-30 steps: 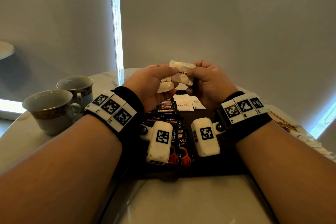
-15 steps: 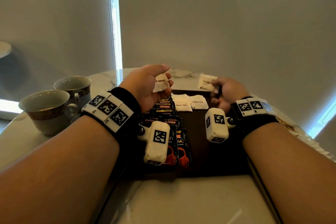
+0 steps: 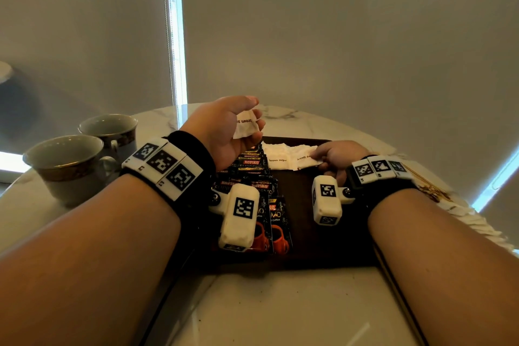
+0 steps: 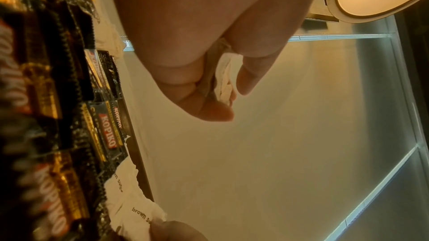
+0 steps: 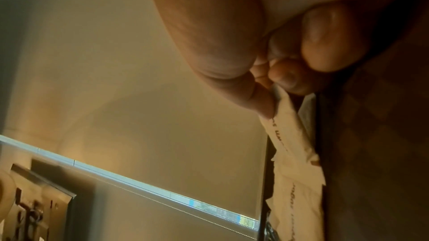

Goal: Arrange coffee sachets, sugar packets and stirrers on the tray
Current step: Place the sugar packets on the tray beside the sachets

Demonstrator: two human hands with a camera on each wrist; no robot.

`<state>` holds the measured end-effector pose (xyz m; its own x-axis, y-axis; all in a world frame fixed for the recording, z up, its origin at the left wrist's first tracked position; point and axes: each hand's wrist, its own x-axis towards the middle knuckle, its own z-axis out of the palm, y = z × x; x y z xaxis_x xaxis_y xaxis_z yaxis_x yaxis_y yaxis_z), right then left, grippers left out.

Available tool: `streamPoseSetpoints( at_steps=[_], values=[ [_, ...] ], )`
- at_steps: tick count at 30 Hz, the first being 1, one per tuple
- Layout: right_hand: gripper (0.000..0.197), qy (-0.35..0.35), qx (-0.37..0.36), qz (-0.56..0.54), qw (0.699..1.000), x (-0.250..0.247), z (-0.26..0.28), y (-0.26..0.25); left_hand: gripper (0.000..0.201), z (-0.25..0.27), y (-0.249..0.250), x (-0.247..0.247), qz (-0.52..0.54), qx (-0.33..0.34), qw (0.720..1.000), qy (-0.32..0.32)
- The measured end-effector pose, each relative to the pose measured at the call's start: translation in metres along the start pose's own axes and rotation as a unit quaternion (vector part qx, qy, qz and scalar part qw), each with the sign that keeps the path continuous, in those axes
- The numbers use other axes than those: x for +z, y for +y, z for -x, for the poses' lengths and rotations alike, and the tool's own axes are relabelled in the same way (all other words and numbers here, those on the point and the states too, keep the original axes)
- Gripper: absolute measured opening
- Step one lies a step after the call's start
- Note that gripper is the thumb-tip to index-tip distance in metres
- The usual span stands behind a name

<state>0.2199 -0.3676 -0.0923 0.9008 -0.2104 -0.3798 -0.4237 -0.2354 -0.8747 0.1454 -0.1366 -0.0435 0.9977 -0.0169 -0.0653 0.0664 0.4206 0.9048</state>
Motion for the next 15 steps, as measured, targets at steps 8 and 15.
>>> streamPoseSetpoints(
  at_steps=[8,15],
  values=[
    [0.01,0.001,0.0,0.03,1.0,0.0017,0.0033,-0.0006,0.021,0.0002,-0.001,0.0,-0.003,0.001,1.0,0.003],
    [0.025,0.028,-0.012,0.004,1.0,0.0024,0.0016,-0.0001,0.021,0.0021,0.0006,0.0007,-0.001,0.001,1.0,0.006]
  ],
)
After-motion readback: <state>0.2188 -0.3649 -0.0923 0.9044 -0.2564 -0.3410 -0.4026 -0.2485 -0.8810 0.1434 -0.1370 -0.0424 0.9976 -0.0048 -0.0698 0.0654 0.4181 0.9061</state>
